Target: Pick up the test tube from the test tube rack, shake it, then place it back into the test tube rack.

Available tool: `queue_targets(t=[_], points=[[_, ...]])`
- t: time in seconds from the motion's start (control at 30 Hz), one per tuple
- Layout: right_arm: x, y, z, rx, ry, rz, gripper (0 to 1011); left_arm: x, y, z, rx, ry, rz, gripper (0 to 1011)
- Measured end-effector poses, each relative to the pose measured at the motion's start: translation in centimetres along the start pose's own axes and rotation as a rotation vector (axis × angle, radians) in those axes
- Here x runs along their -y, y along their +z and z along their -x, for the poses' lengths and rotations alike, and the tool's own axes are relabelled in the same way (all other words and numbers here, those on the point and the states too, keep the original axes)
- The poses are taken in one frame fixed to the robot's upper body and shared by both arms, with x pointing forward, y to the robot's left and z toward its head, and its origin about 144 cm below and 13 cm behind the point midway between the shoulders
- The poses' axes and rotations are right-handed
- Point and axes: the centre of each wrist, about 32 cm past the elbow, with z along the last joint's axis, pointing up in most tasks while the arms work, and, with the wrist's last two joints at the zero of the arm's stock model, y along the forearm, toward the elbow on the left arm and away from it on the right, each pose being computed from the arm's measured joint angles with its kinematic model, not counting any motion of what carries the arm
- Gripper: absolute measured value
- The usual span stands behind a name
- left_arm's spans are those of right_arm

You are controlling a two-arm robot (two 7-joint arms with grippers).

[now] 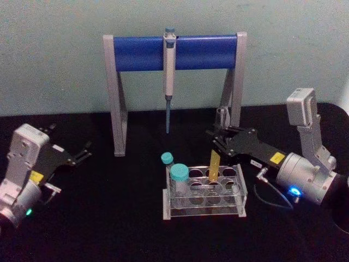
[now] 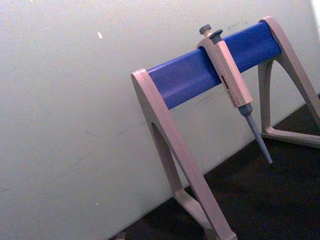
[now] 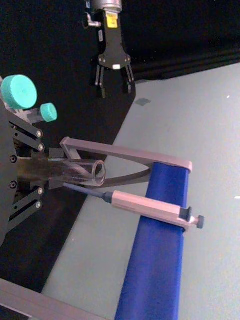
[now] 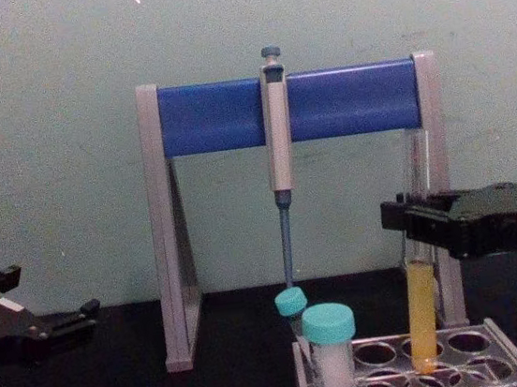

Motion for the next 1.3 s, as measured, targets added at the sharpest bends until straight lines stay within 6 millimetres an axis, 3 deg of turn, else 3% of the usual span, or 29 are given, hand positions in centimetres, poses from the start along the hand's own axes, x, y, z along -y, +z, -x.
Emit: queue_targets(t=[1.3], points=[[-0.3, -2.1, 0.5, -0.052, -0.006, 0.065, 235, 0.0, 0.0, 0.0, 0.0, 0.0, 0.0, 1010]])
